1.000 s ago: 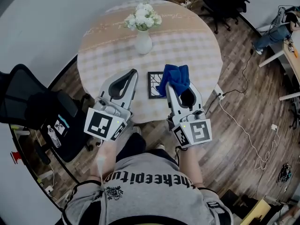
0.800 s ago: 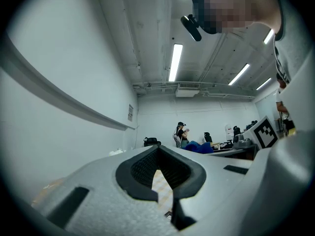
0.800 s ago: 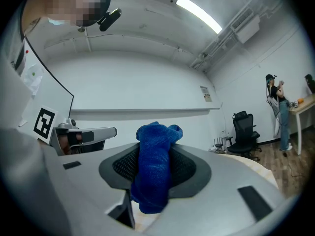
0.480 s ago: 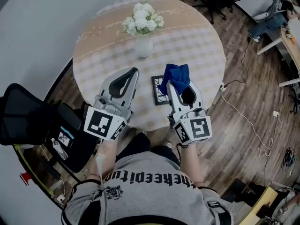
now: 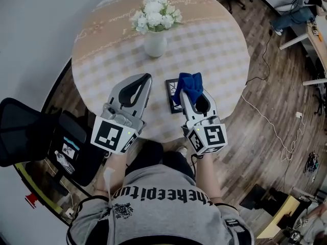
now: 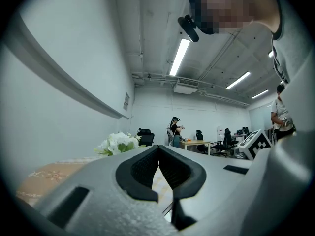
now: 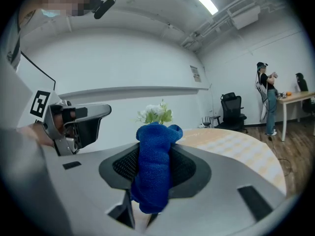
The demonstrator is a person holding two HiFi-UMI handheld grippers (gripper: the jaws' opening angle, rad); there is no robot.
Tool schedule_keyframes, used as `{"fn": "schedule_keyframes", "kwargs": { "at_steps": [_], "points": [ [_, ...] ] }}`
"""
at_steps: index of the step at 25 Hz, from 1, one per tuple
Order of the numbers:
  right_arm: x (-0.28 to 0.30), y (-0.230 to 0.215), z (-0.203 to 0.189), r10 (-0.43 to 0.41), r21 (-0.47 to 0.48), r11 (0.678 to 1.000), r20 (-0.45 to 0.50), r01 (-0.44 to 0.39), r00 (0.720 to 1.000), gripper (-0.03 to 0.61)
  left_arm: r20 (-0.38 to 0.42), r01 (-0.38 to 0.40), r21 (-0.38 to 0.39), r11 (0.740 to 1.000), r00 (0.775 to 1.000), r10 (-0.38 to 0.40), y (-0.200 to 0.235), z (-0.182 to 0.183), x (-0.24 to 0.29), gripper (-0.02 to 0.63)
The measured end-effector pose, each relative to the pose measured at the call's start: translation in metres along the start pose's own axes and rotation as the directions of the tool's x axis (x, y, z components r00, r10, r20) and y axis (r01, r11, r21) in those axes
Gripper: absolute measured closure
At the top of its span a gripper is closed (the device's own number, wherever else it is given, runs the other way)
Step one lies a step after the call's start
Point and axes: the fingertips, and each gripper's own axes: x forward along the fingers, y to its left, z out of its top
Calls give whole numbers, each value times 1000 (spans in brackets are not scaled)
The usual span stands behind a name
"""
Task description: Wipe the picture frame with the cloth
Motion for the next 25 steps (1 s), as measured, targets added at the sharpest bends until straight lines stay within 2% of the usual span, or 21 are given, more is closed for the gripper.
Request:
{"fn": "schedule_keyframes", "kwargs": {
  "at_steps": [7, 15, 20, 25],
  "points": [
    [16, -8, -47, -16, 9, 1000, -121, 17, 992, 426, -38, 0, -27, 1000, 999, -1, 11, -22, 3, 597],
    [43, -13, -98, -11, 6, 1000, -274, 13, 962, 423, -54, -16, -45, 999, 998, 14, 28, -33, 1, 597],
    [63, -13, -121, -21, -46, 999, -382, 4, 924, 423, -64, -40, -50, 998, 997, 37, 40, -38, -3, 597],
    [76, -16, -147, -42, -89, 996, -506, -4, 861, 423, -72, -61, -57, 997, 996, 57, 49, -45, -6, 598]
  ]
}}
